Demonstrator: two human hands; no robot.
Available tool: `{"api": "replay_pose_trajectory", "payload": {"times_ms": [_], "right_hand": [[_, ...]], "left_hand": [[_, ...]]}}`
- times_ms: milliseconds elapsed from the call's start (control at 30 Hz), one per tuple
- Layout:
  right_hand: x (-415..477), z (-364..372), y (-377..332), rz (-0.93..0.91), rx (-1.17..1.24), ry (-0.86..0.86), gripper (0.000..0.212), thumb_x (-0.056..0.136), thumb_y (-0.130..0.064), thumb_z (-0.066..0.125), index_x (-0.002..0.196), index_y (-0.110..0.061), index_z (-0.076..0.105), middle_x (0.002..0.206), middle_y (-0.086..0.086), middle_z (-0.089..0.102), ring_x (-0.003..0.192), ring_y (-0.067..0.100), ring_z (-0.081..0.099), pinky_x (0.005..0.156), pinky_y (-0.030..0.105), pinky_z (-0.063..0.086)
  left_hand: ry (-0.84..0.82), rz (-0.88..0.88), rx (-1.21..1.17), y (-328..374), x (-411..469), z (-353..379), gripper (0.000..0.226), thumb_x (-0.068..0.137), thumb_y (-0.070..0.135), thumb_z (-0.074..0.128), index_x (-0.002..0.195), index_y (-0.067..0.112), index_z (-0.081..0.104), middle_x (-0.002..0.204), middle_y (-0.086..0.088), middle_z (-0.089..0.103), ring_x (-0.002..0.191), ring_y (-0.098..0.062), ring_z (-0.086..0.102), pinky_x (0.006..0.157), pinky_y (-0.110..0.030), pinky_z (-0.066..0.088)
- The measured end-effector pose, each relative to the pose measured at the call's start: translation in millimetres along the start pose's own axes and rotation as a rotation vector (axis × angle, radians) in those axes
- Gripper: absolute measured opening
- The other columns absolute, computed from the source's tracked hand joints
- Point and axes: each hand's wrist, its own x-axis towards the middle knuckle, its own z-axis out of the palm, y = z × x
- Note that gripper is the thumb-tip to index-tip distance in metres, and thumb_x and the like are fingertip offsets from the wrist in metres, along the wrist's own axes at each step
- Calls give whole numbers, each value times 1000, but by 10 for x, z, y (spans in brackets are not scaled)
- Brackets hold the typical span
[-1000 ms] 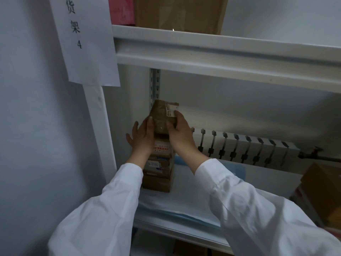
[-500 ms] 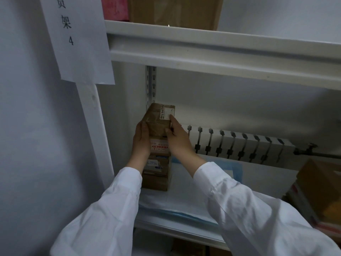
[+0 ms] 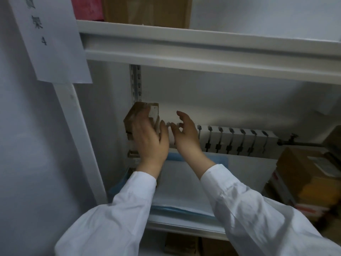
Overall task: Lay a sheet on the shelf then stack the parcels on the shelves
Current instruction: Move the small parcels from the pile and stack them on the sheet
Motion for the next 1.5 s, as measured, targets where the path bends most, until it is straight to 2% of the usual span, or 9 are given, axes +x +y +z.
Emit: {"api": "replay_pose_trajectory", "payload": {"times_ms": [200,433,667,767,867,967,1100,1300,1500], "right_hand": [[-155,-669,128,-15,-66,131,29,97,-15,48,125,-18,54,127,1,50,115,15,49,92,25,41],[-411,-1483,342,33,-194,217,28,96,-9,43,113,-8,65,105,1,62,95,10,53,71,16,37],[-676,-2336,661,136,-508,438,35,90,-19,47,123,-20,58,124,8,60,116,27,54,98,46,45],[-783,-2649,820,259,-614,462,44,90,-23,49,134,-21,46,141,9,42,134,29,34,112,46,28],[-867,-2872,946,321,-632,388,52,93,-31,50,141,-19,35,151,8,29,142,28,20,116,42,18],[-904,-2973,1041,301,-770,277,51,96,-36,43,142,-16,34,151,8,30,143,24,19,117,39,13],[-926,-3030,1112,228,-884,208,48,98,-42,36,137,-17,45,148,4,40,142,23,24,118,39,4],[-926,-3119,1105,105,-783,230,33,99,-26,40,117,-8,61,122,10,60,115,23,54,95,33,40],[-897,-3145,1094,85,-629,266,30,99,-20,41,118,-9,62,120,9,62,110,22,56,87,26,42]], "left_hand": [[-181,-81,-187,408,-351,453,28,90,15,50,116,4,56,110,-8,59,98,-14,54,84,-18,45],[-529,-669,-426,838,-772,1006,13,91,8,47,86,15,56,92,-8,59,90,-26,58,81,-37,47],[-1070,-828,-335,1450,-1308,1552,21,92,22,47,108,12,58,110,-10,59,103,-27,54,90,-36,44],[-1129,-973,-383,1655,-1509,1642,36,95,27,48,126,9,49,115,-10,54,107,-27,52,95,-39,44],[-1159,-1166,-477,1812,-1641,1691,31,96,34,48,118,12,49,106,-8,56,102,-27,52,93,-38,43],[-1132,-1395,-605,1950,-1709,1755,26,94,42,49,92,16,50,84,-7,55,78,-23,52,85,-37,43],[-1073,-1583,-740,2001,-1806,1868,39,88,52,52,96,14,50,90,-13,57,83,-29,55,85,-42,45],[-1104,-1528,-718,1970,-1812,1978,47,84,57,56,116,27,40,96,-13,54,101,-34,51,89,-47,43],[-1142,-1368,-611,1986,-1771,1994,25,89,50,52,99,27,48,95,-12,57,100,-32,54,86,-43,48]]}}
